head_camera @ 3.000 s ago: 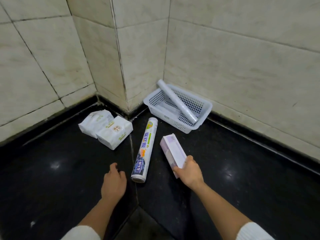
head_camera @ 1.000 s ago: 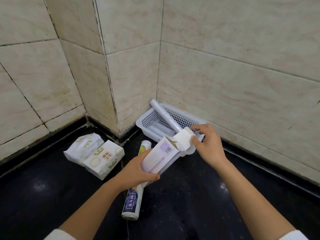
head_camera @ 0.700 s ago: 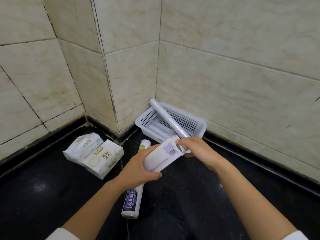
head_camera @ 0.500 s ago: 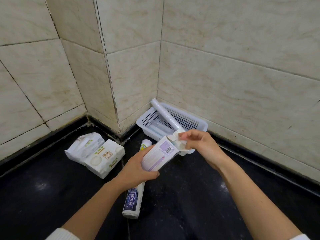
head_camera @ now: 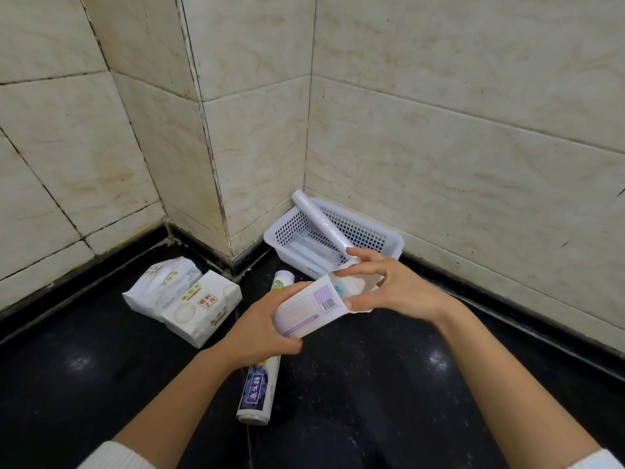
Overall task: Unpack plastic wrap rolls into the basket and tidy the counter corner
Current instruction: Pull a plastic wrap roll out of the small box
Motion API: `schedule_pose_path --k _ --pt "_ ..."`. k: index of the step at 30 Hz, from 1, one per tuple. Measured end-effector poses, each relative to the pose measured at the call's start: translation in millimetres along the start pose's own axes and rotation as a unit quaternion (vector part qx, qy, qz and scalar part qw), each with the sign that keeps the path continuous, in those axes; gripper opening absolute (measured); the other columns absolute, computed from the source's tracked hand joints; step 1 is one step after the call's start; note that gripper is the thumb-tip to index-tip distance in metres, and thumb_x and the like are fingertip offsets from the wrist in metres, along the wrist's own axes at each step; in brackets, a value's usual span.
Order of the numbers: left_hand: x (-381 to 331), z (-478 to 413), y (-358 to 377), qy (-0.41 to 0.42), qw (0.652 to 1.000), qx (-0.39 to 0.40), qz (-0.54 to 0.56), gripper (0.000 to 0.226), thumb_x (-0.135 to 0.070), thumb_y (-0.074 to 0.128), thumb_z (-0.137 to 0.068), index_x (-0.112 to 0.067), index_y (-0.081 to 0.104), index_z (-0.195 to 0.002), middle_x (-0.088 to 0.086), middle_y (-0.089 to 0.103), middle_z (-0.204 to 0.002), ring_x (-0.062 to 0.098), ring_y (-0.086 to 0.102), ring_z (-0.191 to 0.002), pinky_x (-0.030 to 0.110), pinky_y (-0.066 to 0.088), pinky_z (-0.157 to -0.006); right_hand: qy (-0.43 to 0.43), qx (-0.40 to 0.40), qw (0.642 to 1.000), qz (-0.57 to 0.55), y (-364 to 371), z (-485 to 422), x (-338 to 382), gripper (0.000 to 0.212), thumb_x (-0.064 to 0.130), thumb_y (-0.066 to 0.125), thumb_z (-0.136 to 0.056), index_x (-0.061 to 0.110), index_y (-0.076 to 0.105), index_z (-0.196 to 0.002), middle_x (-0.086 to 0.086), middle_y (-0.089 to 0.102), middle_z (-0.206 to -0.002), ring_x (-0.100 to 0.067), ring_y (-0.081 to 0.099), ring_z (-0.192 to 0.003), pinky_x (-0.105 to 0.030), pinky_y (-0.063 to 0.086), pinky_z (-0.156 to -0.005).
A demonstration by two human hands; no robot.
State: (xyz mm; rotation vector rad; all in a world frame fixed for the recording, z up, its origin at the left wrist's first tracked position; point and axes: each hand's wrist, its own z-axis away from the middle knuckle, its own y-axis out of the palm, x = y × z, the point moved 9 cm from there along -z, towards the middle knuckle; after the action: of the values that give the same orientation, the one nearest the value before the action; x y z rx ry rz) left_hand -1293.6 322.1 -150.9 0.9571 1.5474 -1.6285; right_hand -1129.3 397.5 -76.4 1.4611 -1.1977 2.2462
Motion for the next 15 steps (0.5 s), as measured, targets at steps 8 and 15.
schedule_pose_path --k 8,15 --pt "5 -6 5 0.018 0.999 0.003 -0.038 0.087 -0.024 0.072 -0.057 -0.054 0.042 -0.132 -0.028 0.054 -0.116 -0.005 0.056 -0.102 0.018 0.044 -0.075 -0.035 -0.001 0.984 0.175 15 -4 9 0.035 0.031 0.080 -0.071 0.032 0.076 -0.105 0.022 0.033 -0.146 -0.001 0.016 -0.136 -0.045 0.016 -0.117" --pt "18 -10 -13 0.015 0.996 -0.041 -0.078 0.088 -0.031 0.072 -0.057 -0.056 0.038 -0.133 -0.026 0.052 -0.112 -0.003 0.054 -0.103 0.027 0.048 -0.082 -0.050 -0.088 0.995 -0.027 -18 -2 0 0.009 0.011 0.077 -0.077 0.014 0.078 -0.069 0.011 0.055 -0.132 0.003 0.047 -0.121 -0.011 0.034 -0.097"
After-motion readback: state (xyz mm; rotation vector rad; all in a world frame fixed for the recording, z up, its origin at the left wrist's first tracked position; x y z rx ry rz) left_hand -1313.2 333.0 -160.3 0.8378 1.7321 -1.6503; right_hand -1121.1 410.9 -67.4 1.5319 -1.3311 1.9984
